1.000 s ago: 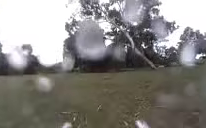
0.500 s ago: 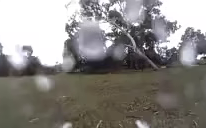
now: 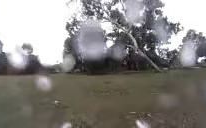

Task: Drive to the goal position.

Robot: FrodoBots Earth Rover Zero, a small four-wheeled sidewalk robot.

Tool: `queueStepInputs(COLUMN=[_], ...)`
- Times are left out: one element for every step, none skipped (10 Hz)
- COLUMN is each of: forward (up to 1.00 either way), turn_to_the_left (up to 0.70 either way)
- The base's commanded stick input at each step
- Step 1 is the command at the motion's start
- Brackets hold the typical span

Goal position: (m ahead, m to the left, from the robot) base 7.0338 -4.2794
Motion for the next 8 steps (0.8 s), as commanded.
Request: queueStepInputs(forward=[1.0, 1.0, 1.0, 1.0, 1.0, 1.0, 1.0, 1.0], turn_to_the_left=[0.4, 0.4, 0.0, 0.0, 0.0, 0.0, 0.0, 0.0])
